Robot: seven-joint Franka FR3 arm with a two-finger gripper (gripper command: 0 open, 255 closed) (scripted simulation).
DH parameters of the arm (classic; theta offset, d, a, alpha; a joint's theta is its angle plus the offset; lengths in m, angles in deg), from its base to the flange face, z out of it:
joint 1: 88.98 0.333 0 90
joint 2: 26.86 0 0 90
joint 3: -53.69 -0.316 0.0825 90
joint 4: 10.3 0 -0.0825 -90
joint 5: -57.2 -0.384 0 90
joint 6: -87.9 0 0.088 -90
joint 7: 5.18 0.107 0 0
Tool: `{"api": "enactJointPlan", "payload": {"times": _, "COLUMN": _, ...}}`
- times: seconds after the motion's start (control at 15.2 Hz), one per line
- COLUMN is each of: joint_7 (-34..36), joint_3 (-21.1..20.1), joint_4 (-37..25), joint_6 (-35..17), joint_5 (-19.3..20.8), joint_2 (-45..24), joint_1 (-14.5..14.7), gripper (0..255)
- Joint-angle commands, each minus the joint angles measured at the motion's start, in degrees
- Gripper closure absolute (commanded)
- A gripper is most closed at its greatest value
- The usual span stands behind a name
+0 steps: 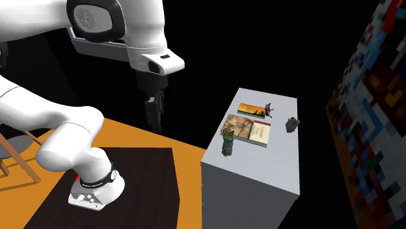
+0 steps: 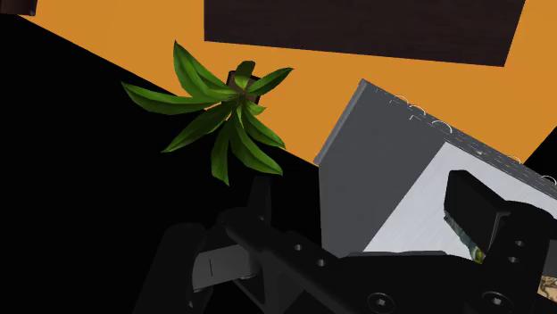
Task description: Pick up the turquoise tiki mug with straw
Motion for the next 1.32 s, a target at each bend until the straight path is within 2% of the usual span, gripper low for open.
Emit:
{"api": "enactJointPlan", "payload": {"times": 0.0, "joint_7": 0.00, "joint_3": 0.00, "joint_4": 0.00, "joint_6": 0.00, "joint_5": 0.00, "joint_2": 0.00, "joint_1": 0.00, "gripper": 0}}
{"api": "enactJointPlan", "payload": {"times": 0.66, "joint_7": 9.38, "joint_3": -7.29, "joint_4": 3.60, "joint_6": -15.21, "joint_5": -5.12, "joint_2": -12.17, "joint_1": 3.39, "gripper": 0}}
{"api": "enactJointPlan", "payload": {"times": 1.25, "joint_7": 17.62, "joint_3": -13.53, "joint_4": 0.29, "joint_6": -27.91, "joint_5": -6.60, "joint_2": -28.38, "joint_1": 5.49, "gripper": 0}}
